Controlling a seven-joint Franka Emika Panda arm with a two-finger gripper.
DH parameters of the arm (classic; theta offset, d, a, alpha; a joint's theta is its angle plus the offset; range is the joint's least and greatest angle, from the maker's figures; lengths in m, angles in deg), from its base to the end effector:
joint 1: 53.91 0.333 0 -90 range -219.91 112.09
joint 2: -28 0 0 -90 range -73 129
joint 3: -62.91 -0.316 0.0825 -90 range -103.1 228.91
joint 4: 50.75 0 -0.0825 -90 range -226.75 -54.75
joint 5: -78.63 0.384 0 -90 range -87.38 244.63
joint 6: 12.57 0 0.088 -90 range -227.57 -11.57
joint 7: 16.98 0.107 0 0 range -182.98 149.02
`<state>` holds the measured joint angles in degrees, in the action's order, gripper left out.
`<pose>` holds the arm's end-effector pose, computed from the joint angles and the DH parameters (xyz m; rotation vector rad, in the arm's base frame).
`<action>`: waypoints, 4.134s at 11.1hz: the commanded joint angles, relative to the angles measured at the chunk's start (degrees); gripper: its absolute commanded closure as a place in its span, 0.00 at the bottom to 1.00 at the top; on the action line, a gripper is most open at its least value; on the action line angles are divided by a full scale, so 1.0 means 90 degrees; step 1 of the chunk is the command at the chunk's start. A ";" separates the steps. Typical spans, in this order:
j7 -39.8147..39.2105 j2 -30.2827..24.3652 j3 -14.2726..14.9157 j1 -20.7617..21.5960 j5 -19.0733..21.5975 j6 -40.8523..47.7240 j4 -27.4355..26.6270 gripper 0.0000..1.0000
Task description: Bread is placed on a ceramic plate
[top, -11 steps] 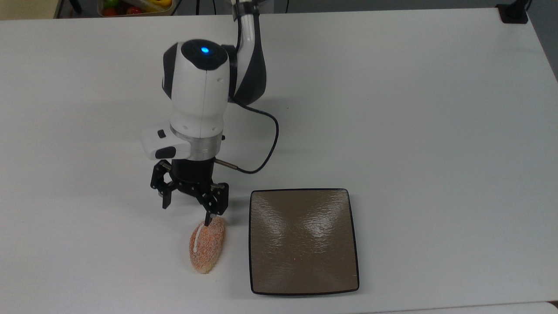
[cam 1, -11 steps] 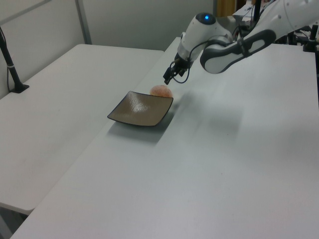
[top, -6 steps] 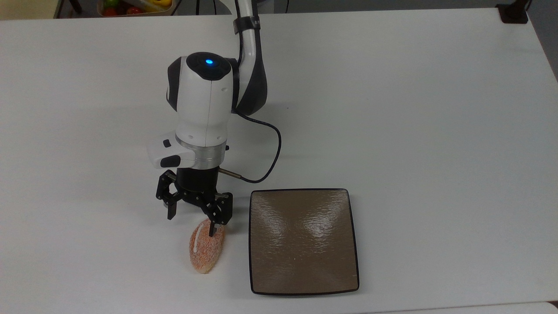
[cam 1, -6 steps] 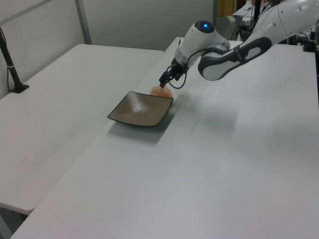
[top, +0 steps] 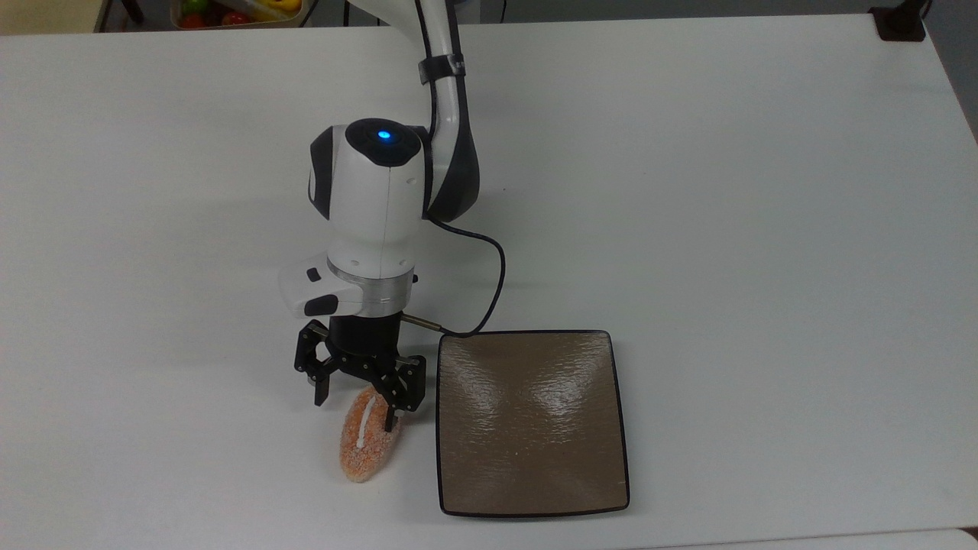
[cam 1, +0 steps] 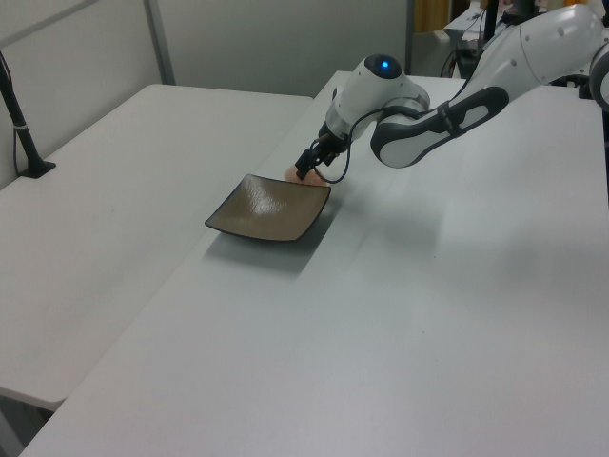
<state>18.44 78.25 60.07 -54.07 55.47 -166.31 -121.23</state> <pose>0.7980 0.0366 0.3033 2.9180 -0.4260 0.9427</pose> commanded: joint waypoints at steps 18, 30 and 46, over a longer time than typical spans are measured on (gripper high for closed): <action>0.0538 -0.0887 -0.0270 0.0651 -0.0240 -0.0223 -0.0021 0.73; 0.0547 -0.0310 -0.0261 0.1082 -0.0757 -0.0242 -0.0021 0.25; -0.2663 -0.4146 -0.0329 0.0662 0.1614 0.4723 -0.2481 0.00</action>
<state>1.93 47.83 57.00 -47.72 65.10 -133.54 -138.87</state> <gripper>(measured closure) 0.000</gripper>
